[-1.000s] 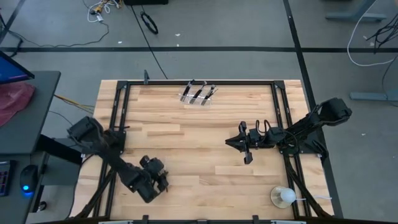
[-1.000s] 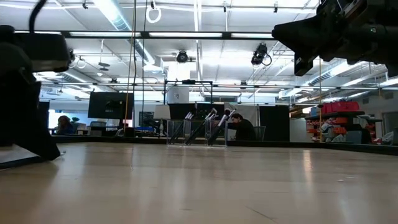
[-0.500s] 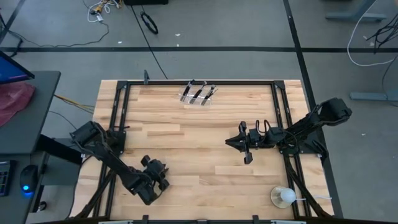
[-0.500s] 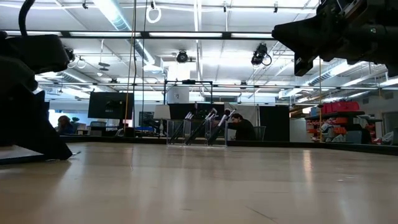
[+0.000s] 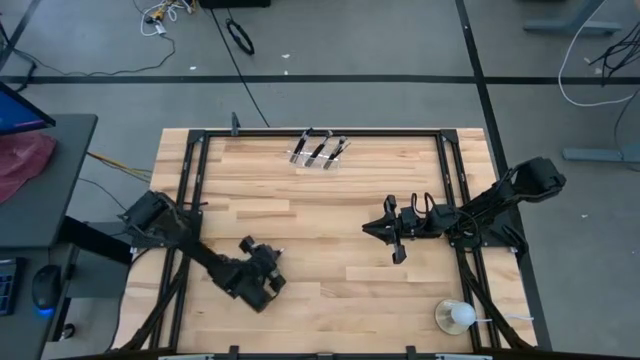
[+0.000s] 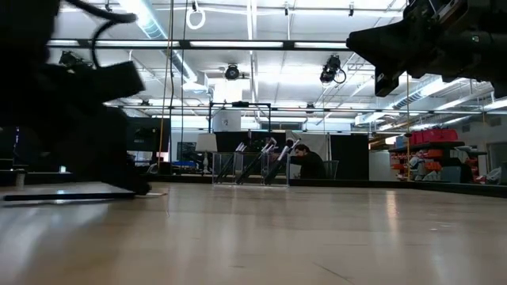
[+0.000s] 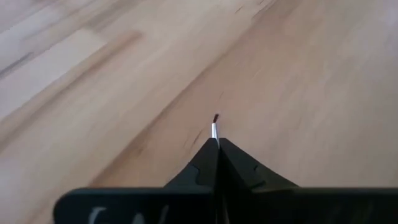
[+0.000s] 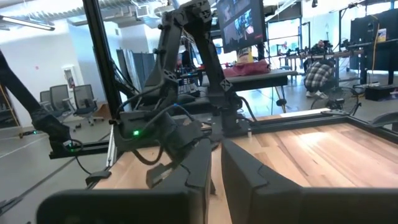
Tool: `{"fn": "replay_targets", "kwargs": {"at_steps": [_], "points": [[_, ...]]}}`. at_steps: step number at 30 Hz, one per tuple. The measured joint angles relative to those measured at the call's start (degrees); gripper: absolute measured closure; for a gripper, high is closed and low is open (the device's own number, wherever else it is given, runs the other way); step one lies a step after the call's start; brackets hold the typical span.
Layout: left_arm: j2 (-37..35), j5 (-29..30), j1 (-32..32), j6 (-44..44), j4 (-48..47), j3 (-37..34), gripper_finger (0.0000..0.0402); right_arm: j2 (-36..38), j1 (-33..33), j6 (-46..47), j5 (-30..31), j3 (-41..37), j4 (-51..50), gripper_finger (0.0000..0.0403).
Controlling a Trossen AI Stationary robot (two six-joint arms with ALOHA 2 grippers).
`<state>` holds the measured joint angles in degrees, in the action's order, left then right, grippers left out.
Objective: Put items in baskets/containers
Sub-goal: Put the black liner brush into the transparent organizer
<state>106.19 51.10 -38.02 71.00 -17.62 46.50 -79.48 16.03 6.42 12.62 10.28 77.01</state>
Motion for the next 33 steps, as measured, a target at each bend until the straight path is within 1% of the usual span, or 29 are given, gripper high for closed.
{"fn": "replay_targets", "kwargs": {"at_steps": [2,3,7,9,11,16,20,24,27,30,33], "points": [[-0.11,-0.89,2.77,-6.61,6.63,-1.23,0.0389,0.00,-0.01,0.00,0.00,0.00,0.00,0.0362],[-0.20,-1.67,4.46,-10.62,11.65,-2.31,0.0392,0.00,0.00,0.00,0.00,0.00,0.00,0.0362],[-0.28,-8.49,11.34,-24.34,31.43,-7.03,0.0396,0.00,0.00,0.03,0.00,0.00,-0.20,0.0362],[-0.25,-10.70,14.21,-29.05,37.93,-8.70,0.0391,0.00,0.00,0.33,0.00,0.00,-0.28,0.0362],[-0.11,-11.67,16.29,-32.53,41.21,-9.24,0.0385,0.00,0.00,0.47,0.00,0.00,-0.42,0.0362],[-0.09,-12.67,18.71,-38.94,43.16,-9.22,0.0364,0.00,0.00,0.70,-0.02,0.00,-0.42,0.0362],[-0.09,-13.90,18.56,-40.52,43.27,-9.22,0.0325,0.00,-0.02,0.72,-0.01,0.00,-0.44,0.0362],[-0.09,-14.89,17.09,-40.63,42.71,-9.15,0.0276,0.00,0.00,0.83,-0.02,0.00,-0.44,0.0362],[-0.22,-14.17,15.46,-40.02,39.68,-9.02,0.0246,0.00,-0.02,0.82,0.00,0.00,-0.44,0.0362],[-1.02,-12.15,13.45,-37.44,37.67,-8.97,0.0229,0.00,-0.02,0.66,0.43,0.00,-0.44,0.0362],[-3.36,-10.89,11.28,-38.74,37.33,-8.18,0.0225,0.00,-0.02,0.66,1.93,0.00,-0.42,0.0362]]}}
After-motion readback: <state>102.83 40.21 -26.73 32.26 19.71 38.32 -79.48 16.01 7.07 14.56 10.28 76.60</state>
